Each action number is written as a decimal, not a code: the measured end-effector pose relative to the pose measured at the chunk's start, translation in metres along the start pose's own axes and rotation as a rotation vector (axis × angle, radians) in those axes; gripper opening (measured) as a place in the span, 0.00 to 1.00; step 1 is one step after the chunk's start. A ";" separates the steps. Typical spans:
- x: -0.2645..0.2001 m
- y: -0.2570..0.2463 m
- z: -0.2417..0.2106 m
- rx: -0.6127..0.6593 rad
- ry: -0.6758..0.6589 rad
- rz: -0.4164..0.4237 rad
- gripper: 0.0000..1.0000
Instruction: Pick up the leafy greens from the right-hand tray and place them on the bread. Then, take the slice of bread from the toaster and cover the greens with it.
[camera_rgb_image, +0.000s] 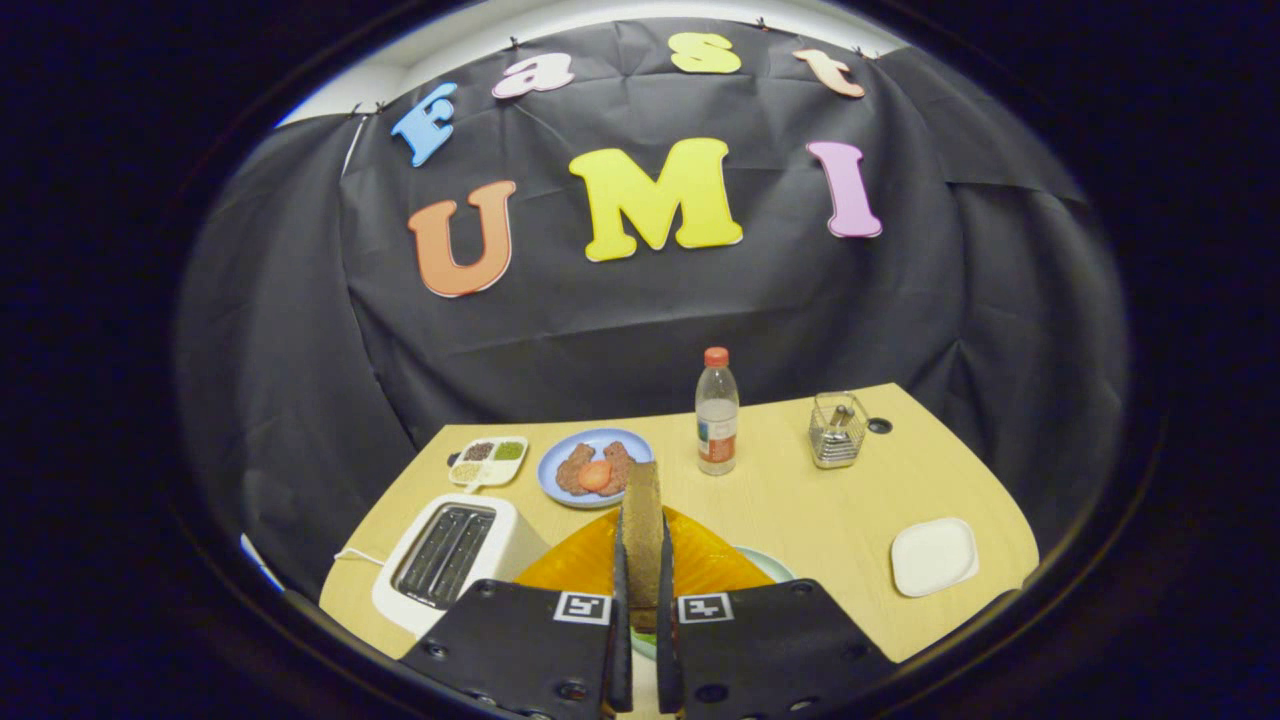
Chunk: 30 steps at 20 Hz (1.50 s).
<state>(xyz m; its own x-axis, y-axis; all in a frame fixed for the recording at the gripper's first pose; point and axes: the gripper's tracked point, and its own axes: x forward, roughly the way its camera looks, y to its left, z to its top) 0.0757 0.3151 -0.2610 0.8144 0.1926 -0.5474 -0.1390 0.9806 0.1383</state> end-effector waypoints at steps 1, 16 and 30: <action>0.008 0.000 -0.011 -0.007 0.015 0.021 0.10; 0.059 -0.038 -0.094 0.068 0.159 0.012 0.14; 0.044 -0.100 -0.045 -0.050 0.051 -0.031 0.90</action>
<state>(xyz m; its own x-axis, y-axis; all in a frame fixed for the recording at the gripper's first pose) 0.1003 0.2272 -0.3366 0.7893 0.1628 -0.5920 -0.1433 0.9864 0.0803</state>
